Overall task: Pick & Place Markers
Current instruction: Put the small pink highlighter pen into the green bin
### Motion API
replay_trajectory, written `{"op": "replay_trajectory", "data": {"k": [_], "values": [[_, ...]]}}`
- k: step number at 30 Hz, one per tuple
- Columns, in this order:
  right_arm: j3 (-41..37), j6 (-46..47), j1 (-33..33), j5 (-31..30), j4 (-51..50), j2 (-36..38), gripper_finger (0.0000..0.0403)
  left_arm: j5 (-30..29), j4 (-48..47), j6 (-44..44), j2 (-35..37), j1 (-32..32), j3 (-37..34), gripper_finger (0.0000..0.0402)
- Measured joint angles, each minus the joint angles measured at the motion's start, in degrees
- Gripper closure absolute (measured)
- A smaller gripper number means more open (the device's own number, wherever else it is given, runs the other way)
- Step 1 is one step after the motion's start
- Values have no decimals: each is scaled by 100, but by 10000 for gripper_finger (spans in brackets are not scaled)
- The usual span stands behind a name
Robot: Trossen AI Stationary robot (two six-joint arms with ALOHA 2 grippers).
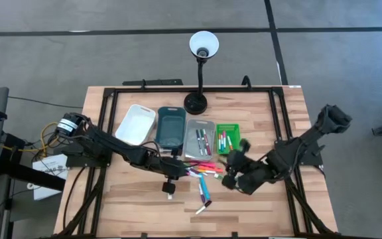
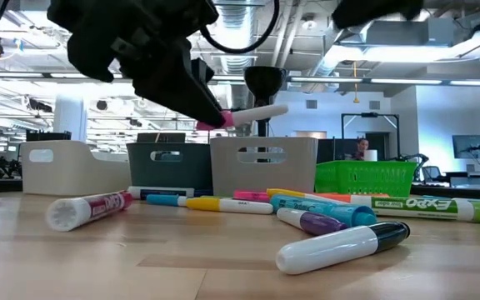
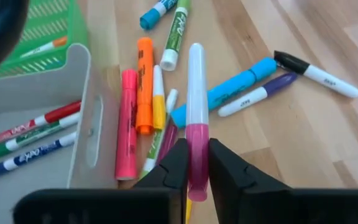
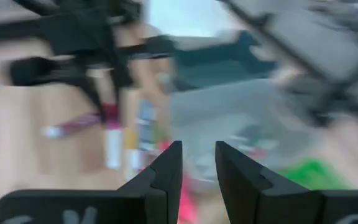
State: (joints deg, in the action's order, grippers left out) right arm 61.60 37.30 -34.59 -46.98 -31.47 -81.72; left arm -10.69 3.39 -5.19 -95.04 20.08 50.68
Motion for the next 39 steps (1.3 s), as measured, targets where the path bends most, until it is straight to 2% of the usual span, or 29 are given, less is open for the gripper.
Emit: {"op": "replay_trajectory", "data": {"k": [4,6,8,10,13,17,25,29,33,39], "values": [[-1945,-1536,-31,980,4260,-13,317,-1,26,-240,0,-8,-96,360],[-2584,-1953,-10,1171,6279,-302,317,-32,61,-234,-2,-44,-141,361],[-2997,-2207,48,1123,7561,-603,317,-49,189,-232,-2,-86,-195,361],[-3165,-2382,177,1076,8237,-888,317,-55,260,-231,-2,-112,-261,357],[-3100,-2478,417,1113,8482,-1185,315,-44,498,-232,-4,-155,-277,357],[-2911,-2536,707,1745,8310,-1506,305,-113,476,-148,-2,-195,-278,359],[-2627,-2536,1081,2352,8218,-2001,251,-206,490,-35,-2,-181,-453,358],[-2485,-2546,1220,2436,8128,-2328,235,-693,586,111,-2,-177,-516,355],[-2325,-2766,1325,2438,8126,-2452,235,-854,617,281,-9,-181,-527,356],[-2266,-2820,1364,2459,7991,-2395,259,-871,713,293,-9,-136,-527,356]]}}
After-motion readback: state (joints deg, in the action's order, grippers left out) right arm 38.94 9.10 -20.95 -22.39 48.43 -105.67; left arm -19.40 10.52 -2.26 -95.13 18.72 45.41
